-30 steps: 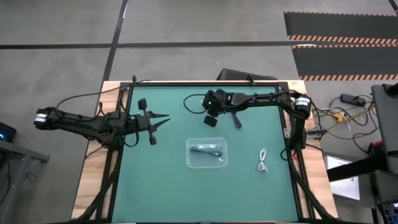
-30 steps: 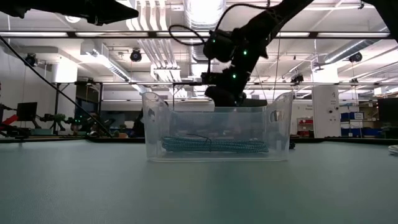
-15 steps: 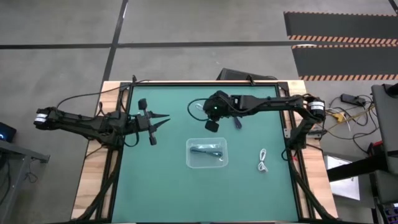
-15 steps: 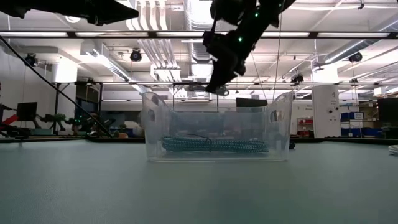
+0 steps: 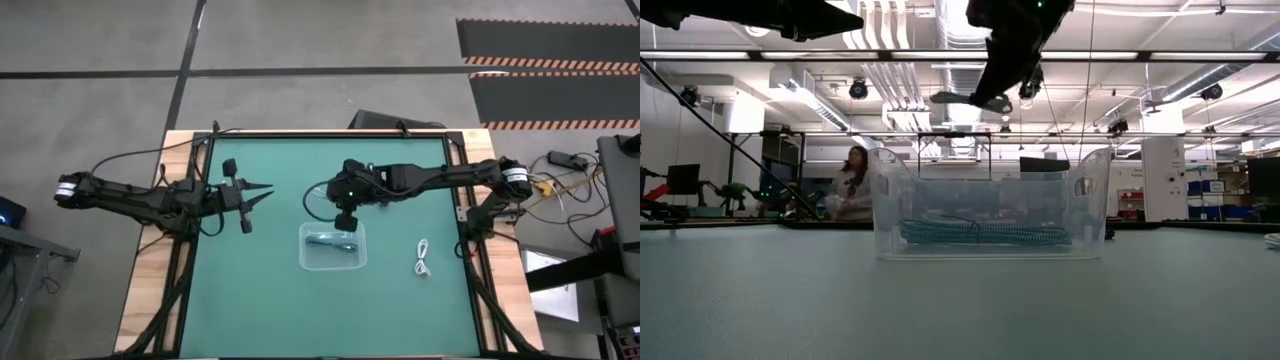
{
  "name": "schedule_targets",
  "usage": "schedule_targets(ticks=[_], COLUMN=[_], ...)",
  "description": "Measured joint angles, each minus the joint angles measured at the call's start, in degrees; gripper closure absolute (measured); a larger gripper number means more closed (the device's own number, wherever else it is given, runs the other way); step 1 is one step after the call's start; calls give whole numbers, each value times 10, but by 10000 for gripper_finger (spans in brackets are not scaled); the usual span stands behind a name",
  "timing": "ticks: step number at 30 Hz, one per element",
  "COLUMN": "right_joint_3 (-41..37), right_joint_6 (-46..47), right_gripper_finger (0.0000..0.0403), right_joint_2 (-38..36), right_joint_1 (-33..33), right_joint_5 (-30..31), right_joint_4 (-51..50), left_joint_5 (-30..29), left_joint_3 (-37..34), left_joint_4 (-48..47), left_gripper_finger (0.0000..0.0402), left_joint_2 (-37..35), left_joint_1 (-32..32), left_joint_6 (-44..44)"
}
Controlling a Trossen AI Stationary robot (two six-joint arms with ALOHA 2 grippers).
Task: Pick and place USB-C Cables
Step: Put the top white charger cable into the transparent bin
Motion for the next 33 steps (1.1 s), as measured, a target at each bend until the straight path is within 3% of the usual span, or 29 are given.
schedule_targets(ticks=[19, 33], right_joint_3=[10, 10], right_joint_6=[23, 45], right_gripper_finger=[374, 374], right_joint_2=[-4, -4], right_joint_1=[129, 188], right_joint_5=[-5, -7], right_joint_4=[-34, -35], left_joint_5=[0, 0], left_joint_3=[0, 0], left_joint_4=[1, 0], left_gripper_finger=[352, 352], left_joint_2=[2, 3], left_joint_1=[0, 0], left_joint_6=[-2, -2])
